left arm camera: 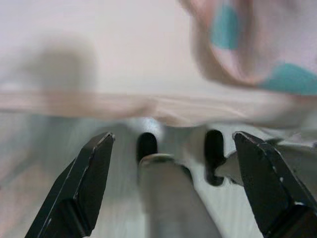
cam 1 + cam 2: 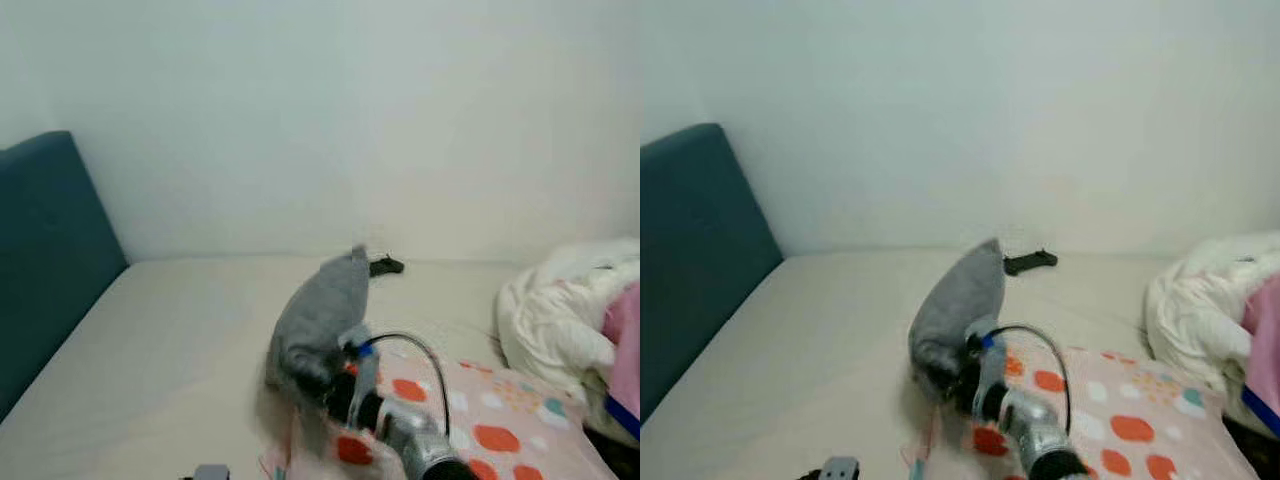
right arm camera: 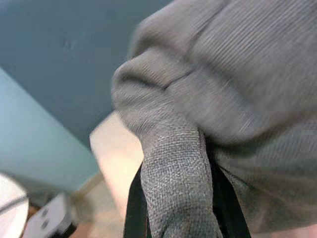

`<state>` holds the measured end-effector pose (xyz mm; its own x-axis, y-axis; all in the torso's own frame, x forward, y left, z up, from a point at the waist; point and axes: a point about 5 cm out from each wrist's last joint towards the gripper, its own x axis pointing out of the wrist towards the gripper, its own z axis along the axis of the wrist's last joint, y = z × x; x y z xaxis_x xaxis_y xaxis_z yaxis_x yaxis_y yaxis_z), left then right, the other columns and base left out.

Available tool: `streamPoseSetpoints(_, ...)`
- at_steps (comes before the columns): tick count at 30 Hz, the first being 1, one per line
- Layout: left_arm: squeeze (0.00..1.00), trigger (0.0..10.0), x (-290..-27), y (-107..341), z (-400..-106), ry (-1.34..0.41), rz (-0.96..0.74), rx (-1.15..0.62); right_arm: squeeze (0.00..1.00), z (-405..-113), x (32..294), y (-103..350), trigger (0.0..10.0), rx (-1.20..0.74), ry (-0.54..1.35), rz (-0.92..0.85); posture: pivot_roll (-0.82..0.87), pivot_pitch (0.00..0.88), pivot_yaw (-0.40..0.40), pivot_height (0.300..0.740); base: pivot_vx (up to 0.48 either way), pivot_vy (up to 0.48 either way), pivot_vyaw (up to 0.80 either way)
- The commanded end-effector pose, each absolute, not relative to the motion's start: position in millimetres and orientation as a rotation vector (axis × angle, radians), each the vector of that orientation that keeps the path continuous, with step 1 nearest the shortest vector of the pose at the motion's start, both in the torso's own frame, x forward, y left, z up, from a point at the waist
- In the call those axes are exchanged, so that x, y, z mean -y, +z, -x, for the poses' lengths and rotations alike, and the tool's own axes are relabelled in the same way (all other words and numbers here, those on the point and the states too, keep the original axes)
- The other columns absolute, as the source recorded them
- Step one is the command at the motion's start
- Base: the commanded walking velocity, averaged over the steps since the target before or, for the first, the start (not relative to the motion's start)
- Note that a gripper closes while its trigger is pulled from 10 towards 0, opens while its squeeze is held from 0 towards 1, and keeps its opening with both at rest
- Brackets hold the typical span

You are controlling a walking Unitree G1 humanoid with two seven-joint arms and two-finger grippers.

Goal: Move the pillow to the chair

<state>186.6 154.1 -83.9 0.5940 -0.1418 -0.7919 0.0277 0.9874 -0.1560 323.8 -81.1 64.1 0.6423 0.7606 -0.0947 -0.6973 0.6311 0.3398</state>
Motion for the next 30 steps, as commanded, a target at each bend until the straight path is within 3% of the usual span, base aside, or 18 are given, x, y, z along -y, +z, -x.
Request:
streamPoseSetpoints(1, 0.00, 10.0, -157.0, -86.0, -182.6, -0.080, 0.138, -0.951, 0.00, -329.2, 68.1, 81.6, 0.0, -0.163, 0.908, -0.295, -0.09, 0.000, 0.004, 0.740, 0.000, 0.000, 0.80)
streamPoseSetpoints(10, 0.00, 10.0, -157.3, -86.1, -183.3, -0.046, 0.161, -0.956, 0.00, -325.9, 40.5, 97.2, 0.0, -0.099, 1.047, -0.268, -0.08, 0.000, -0.003, 0.740, 0.000, 0.000, 0.80)
streamPoseSetpoints(30, 0.00, 10.0, -161.6, -90.0, -174.4, -0.046, 0.136, -0.982, 0.00, -310.0, 30.6, 81.8, 0.0, -0.154, 1.105, -0.289, -0.07, 0.000, 0.008, 0.740, 0.000, 0.000, 0.80)
